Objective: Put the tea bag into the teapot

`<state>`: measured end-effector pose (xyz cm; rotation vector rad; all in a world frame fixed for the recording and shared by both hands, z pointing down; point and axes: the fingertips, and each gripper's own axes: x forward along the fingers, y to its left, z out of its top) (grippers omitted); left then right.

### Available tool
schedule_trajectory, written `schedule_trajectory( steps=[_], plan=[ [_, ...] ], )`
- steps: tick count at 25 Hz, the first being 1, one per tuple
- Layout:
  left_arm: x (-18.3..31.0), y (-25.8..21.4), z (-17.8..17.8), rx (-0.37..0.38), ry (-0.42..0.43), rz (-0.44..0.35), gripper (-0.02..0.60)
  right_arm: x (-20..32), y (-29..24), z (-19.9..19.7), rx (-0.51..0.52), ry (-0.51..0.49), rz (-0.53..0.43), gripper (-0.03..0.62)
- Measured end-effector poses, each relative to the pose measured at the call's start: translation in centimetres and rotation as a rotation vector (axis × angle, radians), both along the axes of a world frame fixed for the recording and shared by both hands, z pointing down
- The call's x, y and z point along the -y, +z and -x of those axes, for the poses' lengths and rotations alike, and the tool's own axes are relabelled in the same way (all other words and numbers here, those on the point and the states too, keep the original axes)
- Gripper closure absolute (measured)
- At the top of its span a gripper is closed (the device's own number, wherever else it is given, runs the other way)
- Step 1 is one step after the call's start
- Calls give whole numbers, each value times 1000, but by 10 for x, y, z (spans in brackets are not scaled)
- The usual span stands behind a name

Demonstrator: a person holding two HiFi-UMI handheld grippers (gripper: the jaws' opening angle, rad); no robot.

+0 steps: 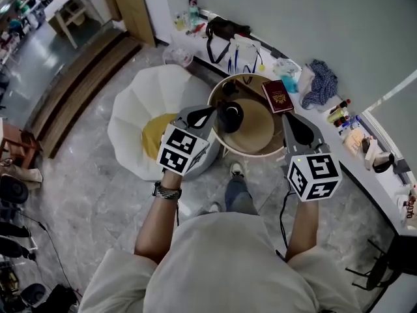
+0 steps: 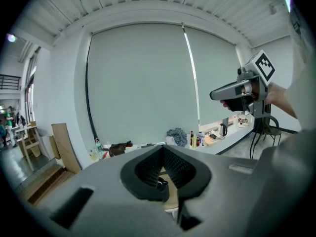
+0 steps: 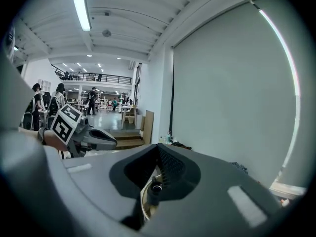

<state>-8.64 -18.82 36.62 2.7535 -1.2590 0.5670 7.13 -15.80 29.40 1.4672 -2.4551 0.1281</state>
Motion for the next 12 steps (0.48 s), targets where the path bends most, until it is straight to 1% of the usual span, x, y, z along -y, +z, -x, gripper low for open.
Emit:
schedule_trajectory(
  steps=[6, 12],
  plan=[
    [-44, -31, 6, -38, 4, -70, 575, -40, -19, 12, -19, -27, -41, 588],
    [-76, -62, 4, -55, 18, -138, 575, -65, -33, 15, -22, -37, -72, 588]
  ],
)
